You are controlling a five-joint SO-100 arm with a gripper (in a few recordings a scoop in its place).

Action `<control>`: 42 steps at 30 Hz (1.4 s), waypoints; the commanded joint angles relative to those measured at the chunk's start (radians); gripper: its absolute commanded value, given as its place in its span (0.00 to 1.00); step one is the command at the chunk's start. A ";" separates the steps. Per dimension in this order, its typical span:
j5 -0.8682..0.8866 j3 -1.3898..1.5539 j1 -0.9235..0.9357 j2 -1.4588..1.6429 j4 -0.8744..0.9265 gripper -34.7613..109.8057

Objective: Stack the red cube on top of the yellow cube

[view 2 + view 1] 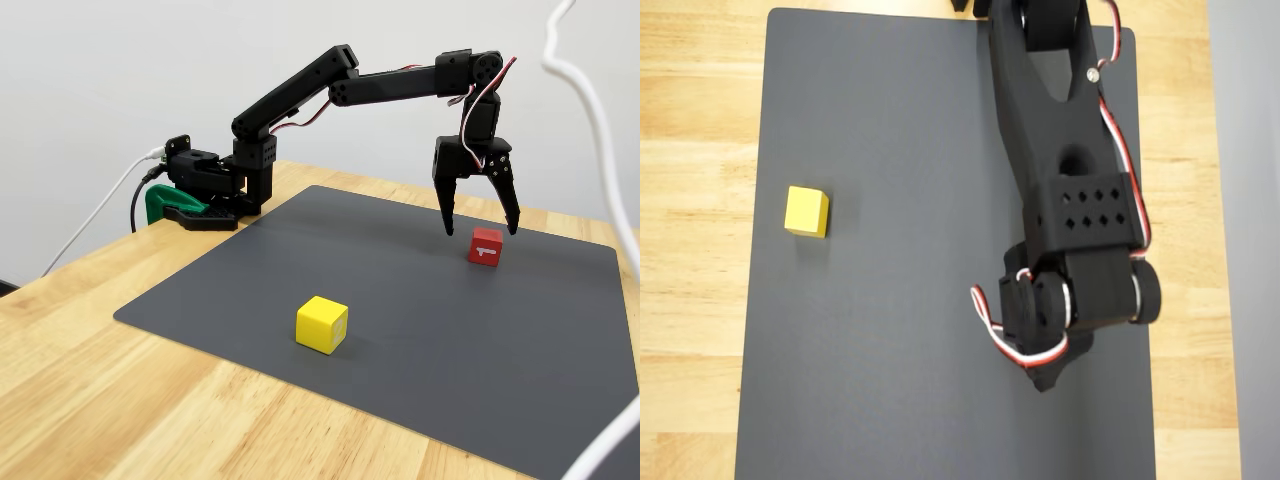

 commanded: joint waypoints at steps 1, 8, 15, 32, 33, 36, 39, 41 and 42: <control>-0.014 -0.021 -0.015 0.029 0.156 0.49; -0.003 -0.020 -0.038 -0.005 0.141 0.48; 0.000 -0.029 -0.035 -0.038 0.133 0.48; 0.011 -0.181 -0.051 -0.181 0.172 0.37; 0.011 -0.238 -0.051 -0.215 0.198 0.36; 0.011 -0.523 -0.052 -0.370 0.313 0.35; 0.002 -0.522 -0.054 -0.376 0.310 0.34; 0.000 -0.523 -0.054 -0.377 0.310 0.33; -0.002 -0.523 -0.057 -0.377 0.310 0.33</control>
